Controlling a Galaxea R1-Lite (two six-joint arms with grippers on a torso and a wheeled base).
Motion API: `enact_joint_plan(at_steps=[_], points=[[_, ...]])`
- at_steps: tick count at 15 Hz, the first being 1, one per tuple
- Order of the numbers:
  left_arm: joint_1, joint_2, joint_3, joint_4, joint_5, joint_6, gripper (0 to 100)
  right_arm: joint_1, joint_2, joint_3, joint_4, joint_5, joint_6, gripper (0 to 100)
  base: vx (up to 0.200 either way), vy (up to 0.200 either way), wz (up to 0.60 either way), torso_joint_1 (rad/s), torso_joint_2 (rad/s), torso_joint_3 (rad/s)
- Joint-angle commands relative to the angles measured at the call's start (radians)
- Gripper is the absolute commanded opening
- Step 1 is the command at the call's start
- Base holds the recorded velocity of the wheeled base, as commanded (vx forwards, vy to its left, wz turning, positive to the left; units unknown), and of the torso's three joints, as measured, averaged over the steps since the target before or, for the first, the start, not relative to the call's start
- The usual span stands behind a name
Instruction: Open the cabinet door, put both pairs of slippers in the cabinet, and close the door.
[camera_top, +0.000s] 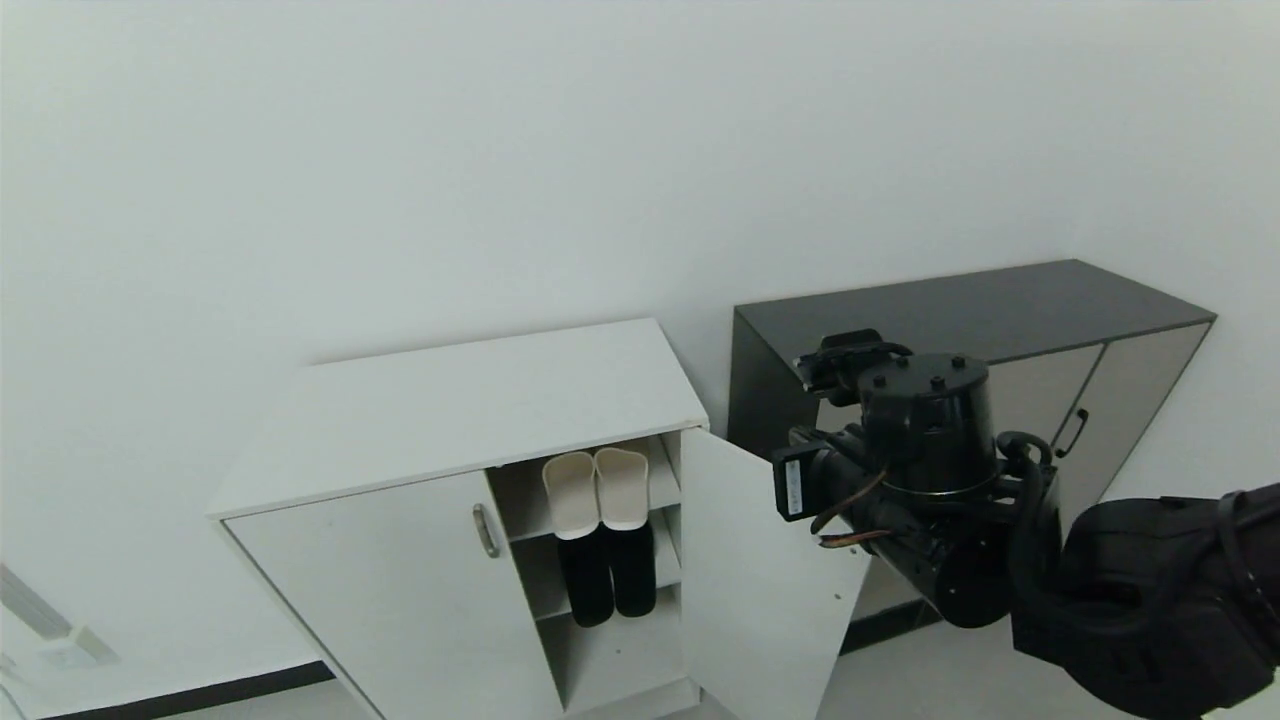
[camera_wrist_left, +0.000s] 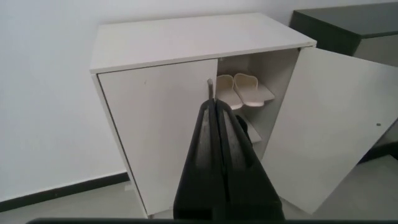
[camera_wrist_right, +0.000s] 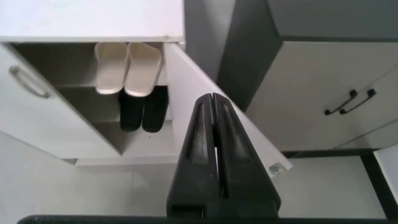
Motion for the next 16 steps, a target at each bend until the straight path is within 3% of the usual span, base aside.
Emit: enact_joint_plan(at_steps=[1, 4, 12, 16], points=[[0.0, 0.001, 0.0, 0.0, 0.0, 0.0, 0, -0.027, 0.009, -0.002, -0.001, 0.001, 0.0, 0, -0.2, 0.0, 0.0, 0.012, 0.0, 0.002], [0.0, 0.001, 0.0, 0.0, 0.0, 0.0, 0, -0.064, 0.037, -0.01, -0.024, 0.024, -0.003, 0, -0.2, 0.0, 0.0, -0.002, 0.0, 0.006], [0.0, 0.001, 0.0, 0.0, 0.002, -0.005, 0, -0.309, 0.267, -0.219, -0.02, 0.087, -0.004, 0, 0.0, 0.0, 0.0, 0.0, 0.0, 0.0], [0.0, 0.001, 0.0, 0.0, 0.002, -0.02, 0, -0.366, 0.357, -0.274, -0.02, 0.131, -0.004, 0, 0.0, 0.0, 0.0, 0.0, 0.0, 0.0]])
